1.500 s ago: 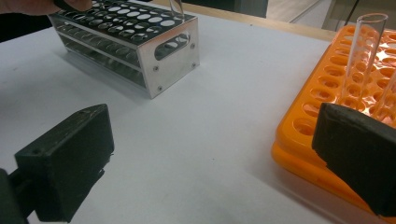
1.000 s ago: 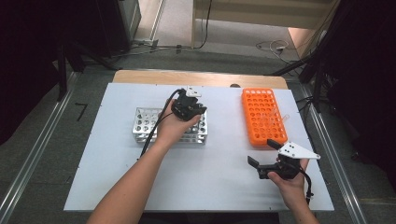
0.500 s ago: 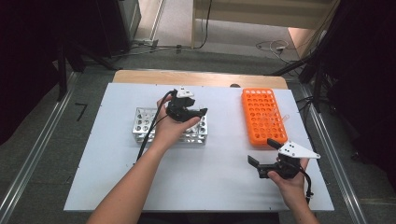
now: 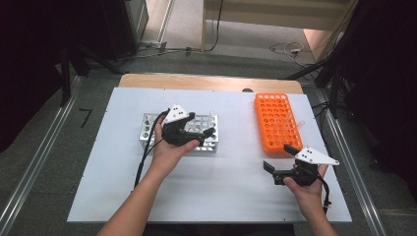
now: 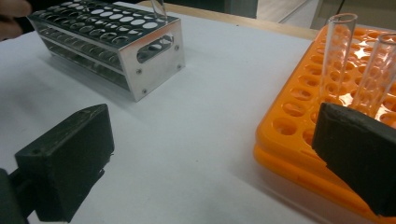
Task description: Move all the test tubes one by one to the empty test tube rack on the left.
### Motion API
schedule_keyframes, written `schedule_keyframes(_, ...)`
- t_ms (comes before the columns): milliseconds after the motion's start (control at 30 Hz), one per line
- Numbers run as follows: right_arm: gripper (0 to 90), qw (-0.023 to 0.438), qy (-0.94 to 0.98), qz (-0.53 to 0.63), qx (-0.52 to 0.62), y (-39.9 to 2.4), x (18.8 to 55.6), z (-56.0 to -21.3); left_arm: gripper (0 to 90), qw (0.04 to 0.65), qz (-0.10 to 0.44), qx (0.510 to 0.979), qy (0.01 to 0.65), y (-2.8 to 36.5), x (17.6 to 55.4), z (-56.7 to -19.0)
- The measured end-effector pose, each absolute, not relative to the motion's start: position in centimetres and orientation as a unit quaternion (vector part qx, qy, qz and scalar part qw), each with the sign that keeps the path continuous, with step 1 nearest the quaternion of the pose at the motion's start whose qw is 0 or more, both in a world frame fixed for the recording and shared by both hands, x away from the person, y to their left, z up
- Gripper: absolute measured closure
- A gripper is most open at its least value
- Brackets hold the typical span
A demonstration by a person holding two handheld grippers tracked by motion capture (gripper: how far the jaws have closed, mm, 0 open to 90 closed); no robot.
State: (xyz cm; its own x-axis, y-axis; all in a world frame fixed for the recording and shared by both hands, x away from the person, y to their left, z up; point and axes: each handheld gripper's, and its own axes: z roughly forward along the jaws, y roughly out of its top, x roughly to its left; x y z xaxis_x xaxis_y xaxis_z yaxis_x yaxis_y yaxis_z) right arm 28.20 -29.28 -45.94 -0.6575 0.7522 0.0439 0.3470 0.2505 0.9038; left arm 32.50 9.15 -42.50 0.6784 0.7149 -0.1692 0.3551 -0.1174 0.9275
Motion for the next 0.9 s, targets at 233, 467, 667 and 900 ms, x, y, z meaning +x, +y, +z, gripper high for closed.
schedule_keyframes(233,0.0,0.212,0.753,0.498,0.375,-30.1,28.8,-45.7,2.4,0.575,0.161,0.713,0.367,10.4,29.4,-43.2)
schedule_keyframes(467,0.9,0.217,0.745,0.497,0.389,-31.1,29.7,-45.6,0.0,0.596,0.171,0.699,0.357,11.6,27.0,-44.0)
schedule_keyframes(667,1.9,0.232,0.73,0.495,0.411,-32.3,30.9,-44.9,0.0,0.604,0.171,0.693,0.356,12.1,26.3,-44.4)
schedule_keyframes(900,3.3,0.247,0.713,0.492,0.433,-33.9,32.7,-44.4,0.0,0.605,0.166,0.693,0.354,11.9,26.3,-44.6)
